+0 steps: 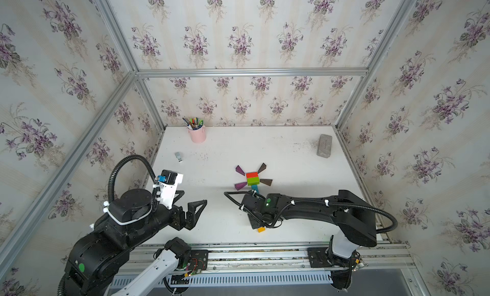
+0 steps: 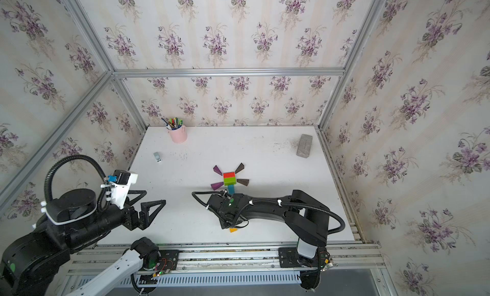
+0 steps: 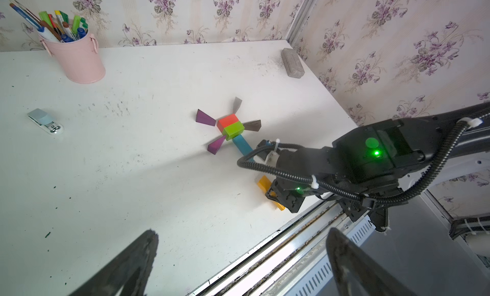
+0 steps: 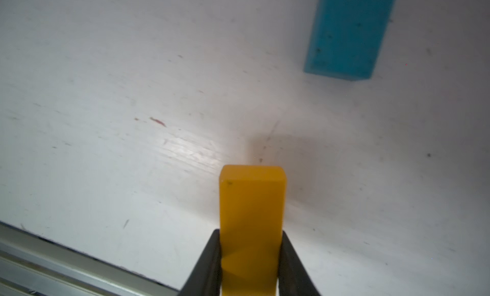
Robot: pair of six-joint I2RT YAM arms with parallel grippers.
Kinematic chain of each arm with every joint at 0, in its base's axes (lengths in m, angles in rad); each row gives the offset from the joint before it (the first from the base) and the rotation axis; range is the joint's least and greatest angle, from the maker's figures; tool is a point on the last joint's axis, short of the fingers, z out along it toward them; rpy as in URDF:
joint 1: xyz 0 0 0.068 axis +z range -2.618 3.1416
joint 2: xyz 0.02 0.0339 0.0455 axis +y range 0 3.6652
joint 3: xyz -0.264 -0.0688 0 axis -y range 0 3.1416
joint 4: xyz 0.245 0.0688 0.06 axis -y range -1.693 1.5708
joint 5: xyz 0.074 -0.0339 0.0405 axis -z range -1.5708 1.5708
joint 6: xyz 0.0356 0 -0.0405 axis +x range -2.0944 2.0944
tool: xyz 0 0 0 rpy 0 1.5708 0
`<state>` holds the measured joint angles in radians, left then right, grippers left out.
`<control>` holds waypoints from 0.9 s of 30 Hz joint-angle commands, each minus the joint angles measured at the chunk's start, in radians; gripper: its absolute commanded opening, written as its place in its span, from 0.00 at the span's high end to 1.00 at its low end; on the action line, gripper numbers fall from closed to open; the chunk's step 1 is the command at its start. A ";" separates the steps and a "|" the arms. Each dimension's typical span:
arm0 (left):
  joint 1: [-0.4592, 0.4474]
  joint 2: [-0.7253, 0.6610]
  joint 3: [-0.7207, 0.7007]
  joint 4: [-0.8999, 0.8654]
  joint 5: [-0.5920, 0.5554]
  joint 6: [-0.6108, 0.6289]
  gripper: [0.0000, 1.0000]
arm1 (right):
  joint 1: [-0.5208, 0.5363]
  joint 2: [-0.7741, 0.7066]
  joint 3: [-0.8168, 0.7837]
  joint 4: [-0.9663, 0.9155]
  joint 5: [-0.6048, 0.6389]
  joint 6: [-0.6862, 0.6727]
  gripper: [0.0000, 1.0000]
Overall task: Assemble a small pinwheel with building blocks
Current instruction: Assemble the building block at the center of the board.
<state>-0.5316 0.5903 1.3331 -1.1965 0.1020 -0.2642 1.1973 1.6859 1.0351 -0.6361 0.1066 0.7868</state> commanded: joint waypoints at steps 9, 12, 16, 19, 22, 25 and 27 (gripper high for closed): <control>0.000 -0.004 -0.088 0.060 0.041 -0.022 0.01 | -0.061 -0.097 -0.127 0.016 -0.022 0.108 0.74; -0.001 -0.003 -0.106 0.068 0.037 -0.032 0.01 | -0.062 -0.081 -0.110 0.018 -0.022 0.098 0.74; -0.001 0.002 -0.112 0.066 0.040 -0.040 0.01 | -0.066 -0.057 -0.093 0.032 -0.029 0.083 0.74; -0.001 0.002 -0.110 0.067 0.043 -0.040 0.01 | -0.068 -0.038 -0.082 0.044 -0.040 0.073 0.74; -0.001 0.003 -0.105 0.066 0.042 -0.036 0.01 | -0.071 -0.023 -0.071 0.055 -0.045 0.057 0.74; -0.001 0.002 -0.103 0.066 0.042 -0.036 0.01 | -0.078 -0.005 -0.063 0.058 -0.046 0.045 0.74; 0.000 0.000 -0.103 0.065 0.041 -0.036 0.01 | -0.081 0.004 -0.059 0.056 -0.048 0.039 0.74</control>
<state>-0.5316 0.5922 1.2243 -1.1515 0.1402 -0.2905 1.1198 1.6775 0.9680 -0.5812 0.0582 0.8330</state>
